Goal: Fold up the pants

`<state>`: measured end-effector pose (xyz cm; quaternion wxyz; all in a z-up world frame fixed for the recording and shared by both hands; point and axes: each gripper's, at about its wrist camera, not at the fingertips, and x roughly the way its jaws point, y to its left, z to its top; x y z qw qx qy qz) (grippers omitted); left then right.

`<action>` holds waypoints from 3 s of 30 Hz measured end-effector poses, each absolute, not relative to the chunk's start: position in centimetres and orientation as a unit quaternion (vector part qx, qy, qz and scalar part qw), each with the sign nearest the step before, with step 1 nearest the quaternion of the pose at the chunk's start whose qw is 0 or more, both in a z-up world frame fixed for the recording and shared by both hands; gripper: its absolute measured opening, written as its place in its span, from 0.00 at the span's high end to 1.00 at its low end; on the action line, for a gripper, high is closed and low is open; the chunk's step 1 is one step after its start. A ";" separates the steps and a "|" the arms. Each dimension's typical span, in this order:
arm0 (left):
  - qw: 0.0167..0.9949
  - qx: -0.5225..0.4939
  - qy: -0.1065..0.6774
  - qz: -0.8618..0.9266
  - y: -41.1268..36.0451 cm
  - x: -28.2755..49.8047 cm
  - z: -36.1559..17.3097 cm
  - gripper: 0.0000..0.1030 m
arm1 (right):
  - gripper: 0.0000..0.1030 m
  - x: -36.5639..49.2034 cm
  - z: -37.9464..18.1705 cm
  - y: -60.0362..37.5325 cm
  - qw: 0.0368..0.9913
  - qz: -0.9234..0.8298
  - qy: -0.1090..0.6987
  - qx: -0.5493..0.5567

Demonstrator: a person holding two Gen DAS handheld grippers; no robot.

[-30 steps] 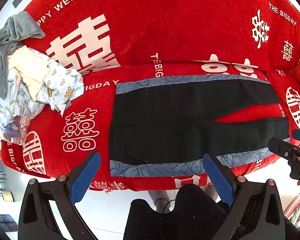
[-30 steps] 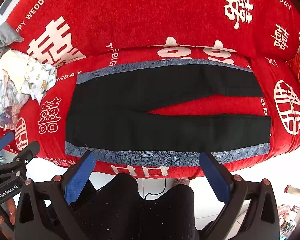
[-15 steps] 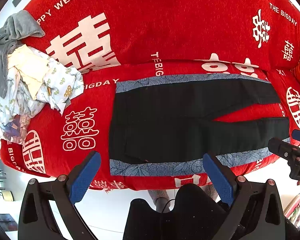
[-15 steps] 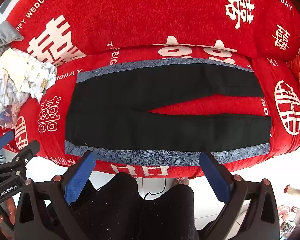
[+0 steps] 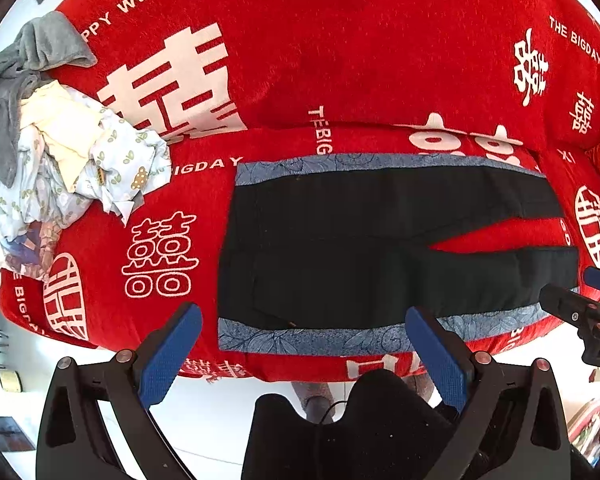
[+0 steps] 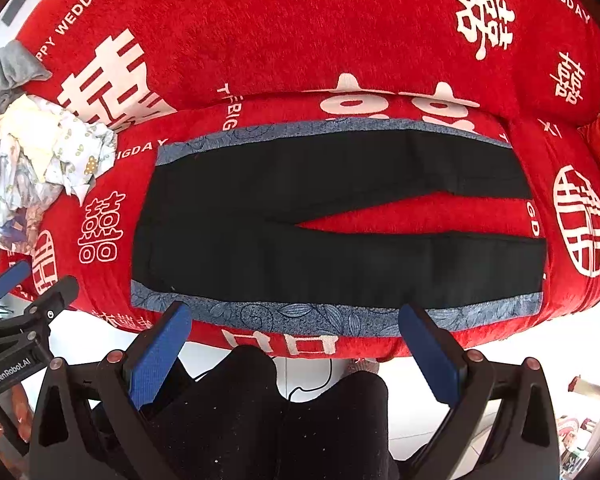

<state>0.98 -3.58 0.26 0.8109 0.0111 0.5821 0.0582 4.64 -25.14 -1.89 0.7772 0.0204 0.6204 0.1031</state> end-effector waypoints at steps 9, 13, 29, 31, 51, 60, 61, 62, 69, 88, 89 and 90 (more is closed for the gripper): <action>0.797 -0.054 0.596 0.077 -4.5 -0.4 -1.0 0.00 | 0.00 5.5 -2.6 -26.8 0.763 0.156 0.627 -0.001; 0.778 -0.071 0.616 0.094 -3.9 -1.0 -3.8 0.00 | 0.00 5.8 -5.1 -27.7 0.745 0.183 0.641 -0.002; 0.744 -0.180 0.643 0.028 4.2 -1.6 -19.6 0.00 | 0.10 4.1 -20.8 -21.9 0.659 0.255 0.689 0.161; 0.740 -0.217 0.637 0.018 5.8 -2.6 -21.2 0.00 | 0.29 3.1 -23.3 -21.2 0.628 0.277 0.695 0.214; 0.708 -0.336 0.620 -0.034 9.3 -3.7 -26.8 0.00 | 0.29 1.9 -30.9 -18.2 0.586 0.317 0.640 0.383; 0.708 -0.344 0.617 -0.025 10.2 -3.4 -26.5 0.00 | 0.29 2.8 -31.0 -16.7 0.575 0.321 0.639 0.397; 0.708 -0.345 0.616 -0.024 10.3 -3.3 -26.5 0.00 | 0.29 2.8 -31.0 -16.6 0.573 0.323 0.641 0.395; 0.708 -0.344 0.616 -0.024 10.4 -3.3 -26.4 0.00 | 0.29 2.7 -30.9 -16.5 0.572 0.325 0.642 0.393; 0.709 -0.346 0.614 -0.018 10.9 -3.2 -26.2 0.00 | 0.29 2.7 -31.0 -16.4 0.570 0.328 0.646 0.388; 0.703 -0.373 0.606 -0.014 11.4 -3.1 -27.4 0.00 | 0.29 3.3 -30.6 -15.1 0.548 0.345 0.631 0.427; 0.703 -0.376 0.604 -0.015 11.4 -3.1 -27.5 0.00 | 0.29 3.4 -30.3 -15.2 0.548 0.348 0.627 0.432; 0.702 -0.379 0.603 -0.015 11.4 -3.0 -27.5 0.00 | 0.29 3.5 -30.0 -15.2 0.548 0.349 0.625 0.433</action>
